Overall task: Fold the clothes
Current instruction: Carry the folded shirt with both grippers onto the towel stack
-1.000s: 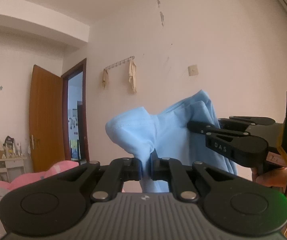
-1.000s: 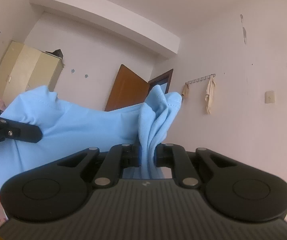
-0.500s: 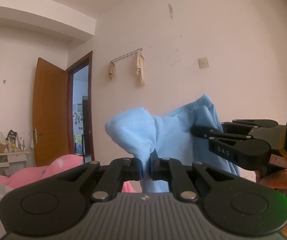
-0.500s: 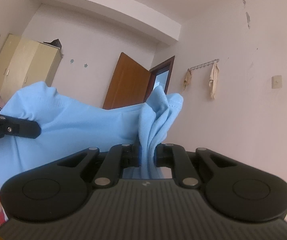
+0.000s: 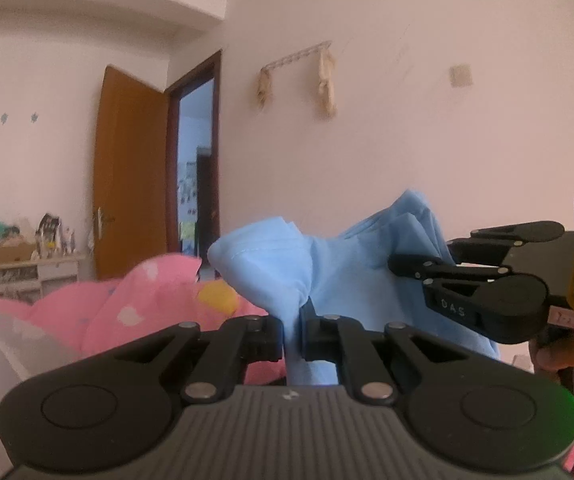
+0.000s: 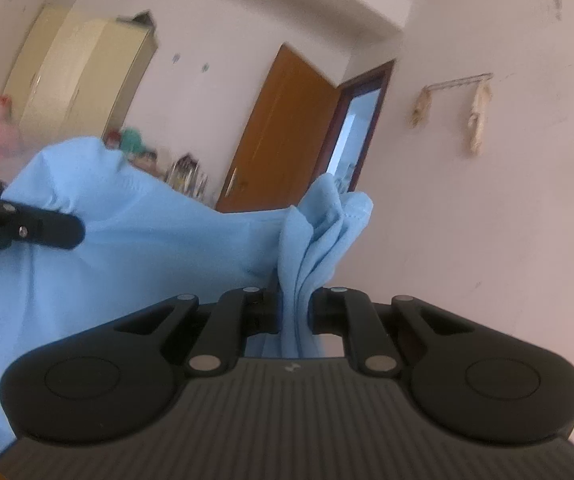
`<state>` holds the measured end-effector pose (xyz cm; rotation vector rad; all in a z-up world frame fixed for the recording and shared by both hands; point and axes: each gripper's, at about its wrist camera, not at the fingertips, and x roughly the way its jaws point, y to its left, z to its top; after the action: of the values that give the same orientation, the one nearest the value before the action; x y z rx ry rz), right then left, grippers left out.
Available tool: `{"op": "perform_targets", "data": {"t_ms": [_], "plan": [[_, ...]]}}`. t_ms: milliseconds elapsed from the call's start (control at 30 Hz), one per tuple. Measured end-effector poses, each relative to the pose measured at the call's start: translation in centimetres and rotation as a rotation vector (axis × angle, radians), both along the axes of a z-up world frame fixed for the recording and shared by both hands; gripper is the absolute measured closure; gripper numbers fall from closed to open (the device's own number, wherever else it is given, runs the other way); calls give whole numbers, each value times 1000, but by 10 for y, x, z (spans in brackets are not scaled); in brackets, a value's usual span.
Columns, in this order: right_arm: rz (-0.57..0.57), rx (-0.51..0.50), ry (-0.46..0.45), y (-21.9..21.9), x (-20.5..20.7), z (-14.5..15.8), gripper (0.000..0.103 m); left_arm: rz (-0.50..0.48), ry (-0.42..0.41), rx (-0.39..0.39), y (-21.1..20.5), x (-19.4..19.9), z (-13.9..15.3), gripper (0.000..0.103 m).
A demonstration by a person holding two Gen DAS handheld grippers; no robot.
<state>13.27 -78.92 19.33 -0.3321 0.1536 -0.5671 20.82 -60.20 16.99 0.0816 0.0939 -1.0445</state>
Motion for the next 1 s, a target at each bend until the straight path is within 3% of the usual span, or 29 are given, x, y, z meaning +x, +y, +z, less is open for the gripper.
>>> {"op": "perform_targets", "data": {"t_ms": [400,500,600,667,767,833,900,933,967,1000], "plan": [[98,109,239,-20,87,-50,93,45,155,67,-14,76,-66,93],[77,151,254,-33,103,-54,87,43,224,77,-14,92,-76,82],[48,268,276,-52,108,-63,72,56,300,53,-10,109,-83,65],[-40,339,239,-66,105,-67,43,78,362,15,-4,121,-86,56],[-96,446,96,-83,81,-61,30,134,379,-23,6,128,-86,55],[-111,487,-34,-89,62,-53,29,190,348,-53,15,127,-81,55],[-77,517,-97,-88,47,-47,29,208,316,-85,20,124,-75,56],[-58,533,-127,-86,40,-45,33,191,294,-89,21,120,-71,56],[-40,548,-156,-85,33,-42,43,164,267,-78,19,115,-69,56],[-1,568,-143,-83,35,-41,49,136,243,-62,16,110,-67,56]]}}
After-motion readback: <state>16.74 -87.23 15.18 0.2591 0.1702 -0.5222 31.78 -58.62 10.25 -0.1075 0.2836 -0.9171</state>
